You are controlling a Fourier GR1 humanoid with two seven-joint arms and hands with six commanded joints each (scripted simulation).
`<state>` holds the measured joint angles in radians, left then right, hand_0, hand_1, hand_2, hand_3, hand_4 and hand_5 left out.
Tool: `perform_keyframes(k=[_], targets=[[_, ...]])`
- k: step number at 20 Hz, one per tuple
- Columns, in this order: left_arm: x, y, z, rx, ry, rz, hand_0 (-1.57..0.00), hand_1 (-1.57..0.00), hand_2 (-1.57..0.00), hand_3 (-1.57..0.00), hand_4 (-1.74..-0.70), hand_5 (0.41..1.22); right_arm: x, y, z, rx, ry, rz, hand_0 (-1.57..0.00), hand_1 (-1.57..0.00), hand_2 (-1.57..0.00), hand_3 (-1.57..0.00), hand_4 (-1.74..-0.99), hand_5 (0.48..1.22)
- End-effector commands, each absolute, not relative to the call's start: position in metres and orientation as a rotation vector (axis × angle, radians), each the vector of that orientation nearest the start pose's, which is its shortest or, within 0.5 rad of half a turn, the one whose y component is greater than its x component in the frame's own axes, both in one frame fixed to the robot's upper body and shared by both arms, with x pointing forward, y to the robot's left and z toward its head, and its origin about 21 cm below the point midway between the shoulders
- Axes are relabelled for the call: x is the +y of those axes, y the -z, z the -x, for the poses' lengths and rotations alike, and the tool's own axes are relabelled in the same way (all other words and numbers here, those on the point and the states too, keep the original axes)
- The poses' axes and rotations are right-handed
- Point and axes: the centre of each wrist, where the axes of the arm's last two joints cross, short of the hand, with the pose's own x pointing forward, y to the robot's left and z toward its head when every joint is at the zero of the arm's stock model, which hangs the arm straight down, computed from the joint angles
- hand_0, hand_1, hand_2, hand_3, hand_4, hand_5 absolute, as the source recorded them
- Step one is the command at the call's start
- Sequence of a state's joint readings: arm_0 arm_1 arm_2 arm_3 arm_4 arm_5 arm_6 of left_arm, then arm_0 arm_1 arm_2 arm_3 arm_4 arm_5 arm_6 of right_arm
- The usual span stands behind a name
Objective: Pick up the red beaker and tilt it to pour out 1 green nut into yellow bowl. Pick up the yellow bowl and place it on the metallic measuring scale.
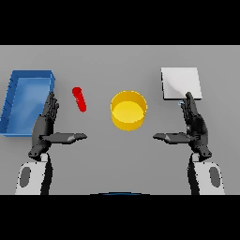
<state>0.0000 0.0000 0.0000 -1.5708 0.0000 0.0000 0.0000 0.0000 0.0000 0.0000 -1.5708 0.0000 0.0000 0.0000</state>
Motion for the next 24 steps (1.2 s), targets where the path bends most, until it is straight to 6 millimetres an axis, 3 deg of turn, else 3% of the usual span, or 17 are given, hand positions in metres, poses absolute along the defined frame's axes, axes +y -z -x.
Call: perform_keyframes(k=[1, 6, 9, 12, 17, 20, 24], targets=[[0.229, 0.003, -0.248, -1.571, -0.001, 0.0, 0.0, 0.0, 0.0, 0.0, -1.2, 0.652, -0.228, 0.002, -0.249, -1.57, 0.001, 0.0, 0.0, 0.0, 0.0, 0.0, -1.245, 0.681], [0.226, 0.003, -0.248, -1.572, 0.005, 0.003, 0.0, 0.0, 0.0, 0.0, -1.2, 0.652, -0.226, 0.003, -0.254, -1.558, -0.004, 0.0, 0.0, 0.0, 0.0, 0.0, -1.245, 0.681], [0.223, -0.009, -0.232, -1.599, 0.162, -0.061, 0.0, 0.0, 0.0, 0.0, -1.21, 0.65, -0.225, -0.002, -0.234, -1.691, -0.249, 0.188, 0.0, 0.0, 0.0, 0.0, -1.239, 0.679], [0.222, -0.017, -0.224, -1.584, 0.204, -0.081, 0.0, 0.0, 0.0, 0.0, -1.22, 0.66, -0.226, -0.005, -0.226, -1.691, -0.292, 0.22, 0.0, 0.0, 0.0, 0.0, -1.235, 0.678], [0.213, -0.012, -0.236, -1.557, 0.236, -0.063, 0.0, 0.0, 0.0, 0.0, -1.28, 0.691, -0.227, -0.01, -0.227, -1.702, -0.28, 0.166, 0.0, 0.0, 0.0, 0.0, -1.265, 0.68], [0.21, -0.008, -0.256, -1.543, 0.247, -0.035, 0.0, 0.0, 0.0, 0.0, -1.36, 0.724, -0.225, -0.012, -0.227, -1.714, -0.265, 0.142, 0.0, 0.0, 0.0, 0.0, -1.286, 0.676], [0.207, -0.002, -0.281, -1.517, 0.261, -0.056, 0.0, 0.0, 0.0, 0.0, -1.38, 0.739, -0.224, -0.009, -0.223, -1.702, -0.255, 0.149, 0.0, 0.0, 0.0, 0.0, -1.312, 0.681]])
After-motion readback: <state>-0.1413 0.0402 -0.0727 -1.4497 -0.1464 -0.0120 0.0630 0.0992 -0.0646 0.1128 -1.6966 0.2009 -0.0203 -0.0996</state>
